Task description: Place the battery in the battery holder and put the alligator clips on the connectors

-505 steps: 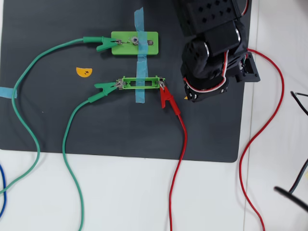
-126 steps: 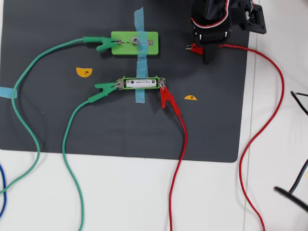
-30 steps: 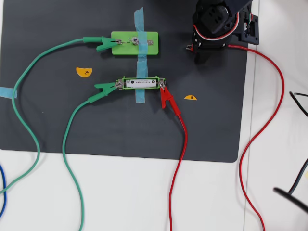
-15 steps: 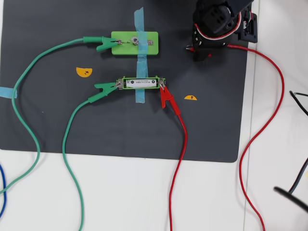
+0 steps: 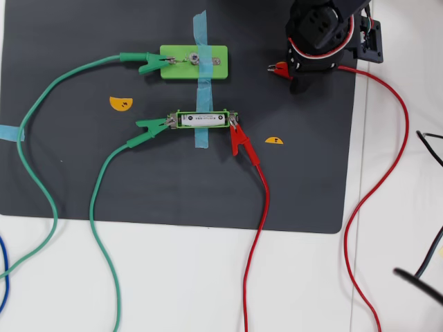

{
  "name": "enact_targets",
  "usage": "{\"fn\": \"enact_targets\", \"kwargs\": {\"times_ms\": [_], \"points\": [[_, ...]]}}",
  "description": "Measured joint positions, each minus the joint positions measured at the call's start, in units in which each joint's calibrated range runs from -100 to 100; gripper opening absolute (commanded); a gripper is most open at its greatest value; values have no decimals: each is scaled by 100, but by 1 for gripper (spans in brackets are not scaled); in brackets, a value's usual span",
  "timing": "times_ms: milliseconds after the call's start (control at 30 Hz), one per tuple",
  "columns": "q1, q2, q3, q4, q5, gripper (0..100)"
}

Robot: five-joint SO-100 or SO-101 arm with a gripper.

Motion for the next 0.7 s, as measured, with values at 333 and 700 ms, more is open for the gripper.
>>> {"fn": "enact_targets", "kwargs": {"times_ms": [333,700], "points": [[-224,134,-9,-77,-124,21],[-190,529,-267,-60,-124,21]]}}
